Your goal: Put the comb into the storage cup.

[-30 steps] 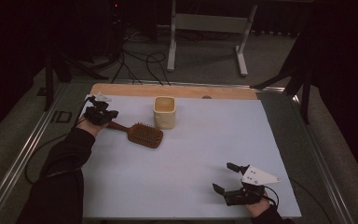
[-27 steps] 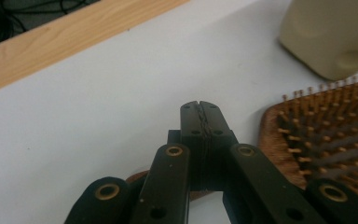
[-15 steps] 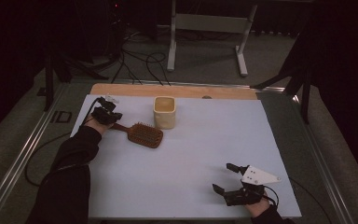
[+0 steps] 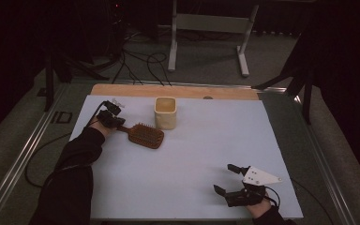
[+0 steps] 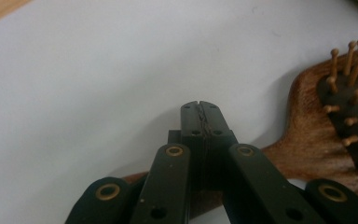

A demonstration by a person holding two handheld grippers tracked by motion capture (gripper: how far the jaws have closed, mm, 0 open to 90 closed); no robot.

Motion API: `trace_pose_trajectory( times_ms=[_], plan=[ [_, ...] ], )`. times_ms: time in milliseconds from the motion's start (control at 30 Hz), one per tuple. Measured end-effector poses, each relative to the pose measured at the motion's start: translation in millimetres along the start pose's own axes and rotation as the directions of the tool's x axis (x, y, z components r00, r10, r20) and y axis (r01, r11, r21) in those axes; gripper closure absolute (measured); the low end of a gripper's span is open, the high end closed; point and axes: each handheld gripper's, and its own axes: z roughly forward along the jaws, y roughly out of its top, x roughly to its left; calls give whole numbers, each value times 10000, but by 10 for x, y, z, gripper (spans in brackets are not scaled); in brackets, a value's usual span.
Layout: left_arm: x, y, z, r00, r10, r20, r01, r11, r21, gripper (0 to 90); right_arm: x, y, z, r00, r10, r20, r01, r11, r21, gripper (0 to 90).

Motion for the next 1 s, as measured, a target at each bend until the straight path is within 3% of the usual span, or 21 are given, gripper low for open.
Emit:
trace_pose_trajectory(
  times_ms=[667, 1000],
  plan=[
    [-100, -102, -81, 9976, 334, 600, -358, 9986, 392, 900, 2, 9, -12, 10000, -51, 84, 51, 10000, 21, 94],
    [-219, -219, -173, 9919, 744, 1031, -817, 9943, 683, 900, 6, 16, -25, 9999, -74, 142, 74, 10000, 1, 94]
  ],
)
